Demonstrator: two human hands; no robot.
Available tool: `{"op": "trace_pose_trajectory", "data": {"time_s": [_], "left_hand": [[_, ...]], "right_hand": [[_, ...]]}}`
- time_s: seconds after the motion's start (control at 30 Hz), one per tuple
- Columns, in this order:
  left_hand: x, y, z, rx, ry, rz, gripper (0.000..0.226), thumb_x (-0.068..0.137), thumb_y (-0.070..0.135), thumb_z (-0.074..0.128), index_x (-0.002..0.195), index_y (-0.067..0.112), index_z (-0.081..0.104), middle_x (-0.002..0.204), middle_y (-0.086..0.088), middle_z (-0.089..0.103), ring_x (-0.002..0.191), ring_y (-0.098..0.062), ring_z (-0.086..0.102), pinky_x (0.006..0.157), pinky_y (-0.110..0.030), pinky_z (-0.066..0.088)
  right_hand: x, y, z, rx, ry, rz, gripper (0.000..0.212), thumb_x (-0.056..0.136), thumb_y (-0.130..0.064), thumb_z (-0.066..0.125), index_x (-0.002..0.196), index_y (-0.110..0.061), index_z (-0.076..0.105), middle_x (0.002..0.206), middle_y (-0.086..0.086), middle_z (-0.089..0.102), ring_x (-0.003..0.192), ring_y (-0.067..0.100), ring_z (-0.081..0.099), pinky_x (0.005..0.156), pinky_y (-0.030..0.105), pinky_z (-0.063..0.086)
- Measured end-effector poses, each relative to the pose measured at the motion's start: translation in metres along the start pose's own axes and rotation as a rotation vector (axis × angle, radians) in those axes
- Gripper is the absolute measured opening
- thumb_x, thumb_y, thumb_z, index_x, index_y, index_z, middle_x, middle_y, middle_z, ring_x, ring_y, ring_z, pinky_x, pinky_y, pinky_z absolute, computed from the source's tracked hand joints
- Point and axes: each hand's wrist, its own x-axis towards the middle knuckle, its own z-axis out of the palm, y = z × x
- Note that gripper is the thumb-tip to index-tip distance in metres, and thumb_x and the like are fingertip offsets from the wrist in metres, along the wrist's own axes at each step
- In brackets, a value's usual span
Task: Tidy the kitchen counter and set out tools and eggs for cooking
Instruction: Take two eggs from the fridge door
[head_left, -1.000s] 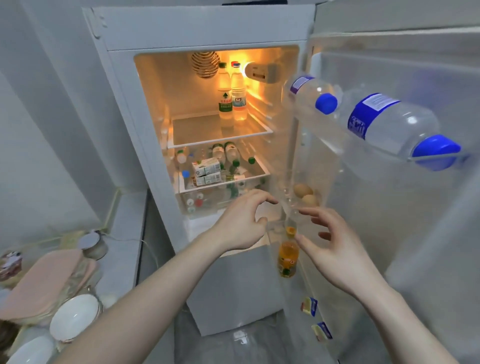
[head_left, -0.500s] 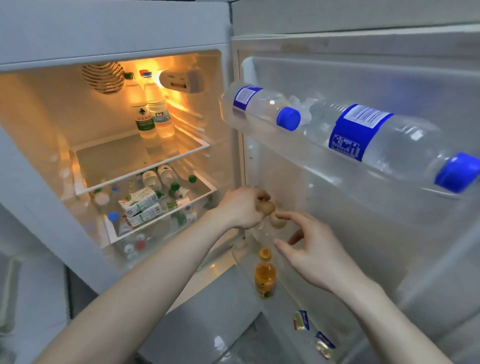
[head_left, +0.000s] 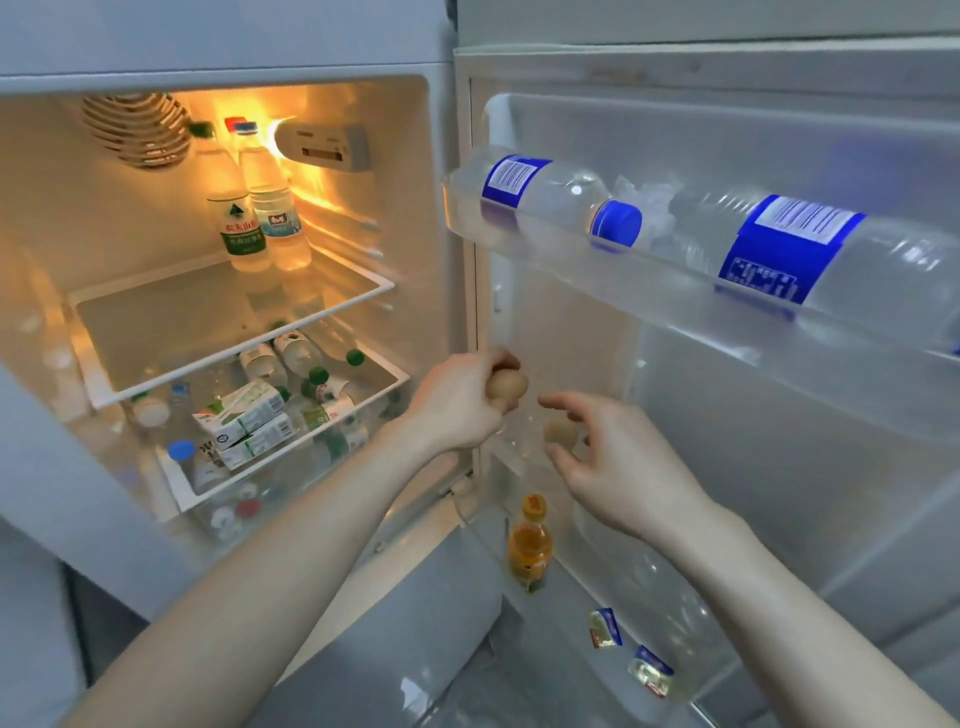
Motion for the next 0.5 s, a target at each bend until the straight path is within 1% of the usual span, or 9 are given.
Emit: {"op": "trace_pose_trajectory", "data": {"time_s": [0.07,0.2,0.3,0.5], "left_hand": [[-0.013,-0.005,-0.012,-0.025,0.042,-0.023,0.041,0.083,0.035,0.074,0.122,0.034,0.060,0.118,0.005,0.070,0.107,-0.022,0.065,0.090,-0.040,0.054],[-0.041,-0.013,-0.031,-0.085,0.074,-0.027,0.037,0.086,0.033,0.076,0.120,0.032,0.062,0.114,0.008,0.068,0.103,-0.017,0.062,0.089,-0.037,0.052],[-0.061,-0.020,-0.041,-0.122,0.095,-0.040,0.035,0.087,0.033,0.076,0.118,0.034,0.062,0.110,0.014,0.066,0.101,-0.014,0.060,0.087,-0.036,0.050],[-0.087,-0.032,-0.048,-0.181,0.120,-0.070,0.032,0.087,0.032,0.076,0.115,0.037,0.061,0.109,0.017,0.066,0.101,-0.009,0.059,0.090,-0.037,0.051]], "right_hand": [[0.011,-0.010,0.004,-0.071,-0.044,-0.017,0.048,0.092,-0.018,0.061,0.139,-0.023,0.058,0.133,0.002,0.066,0.125,0.023,0.057,0.101,0.032,0.045],[0.032,-0.022,0.009,-0.215,-0.213,0.060,0.052,0.089,-0.006,0.059,0.138,-0.023,0.058,0.132,0.010,0.064,0.119,0.031,0.061,0.096,0.039,0.052],[0.044,-0.026,0.015,-0.338,-0.311,0.101,0.051,0.086,0.005,0.058,0.133,-0.017,0.061,0.126,0.011,0.064,0.111,0.031,0.064,0.090,0.040,0.057],[0.053,-0.022,0.027,-0.408,-0.361,0.133,0.043,0.088,0.003,0.063,0.128,-0.014,0.064,0.120,0.009,0.066,0.105,0.027,0.066,0.090,0.037,0.057]]}}
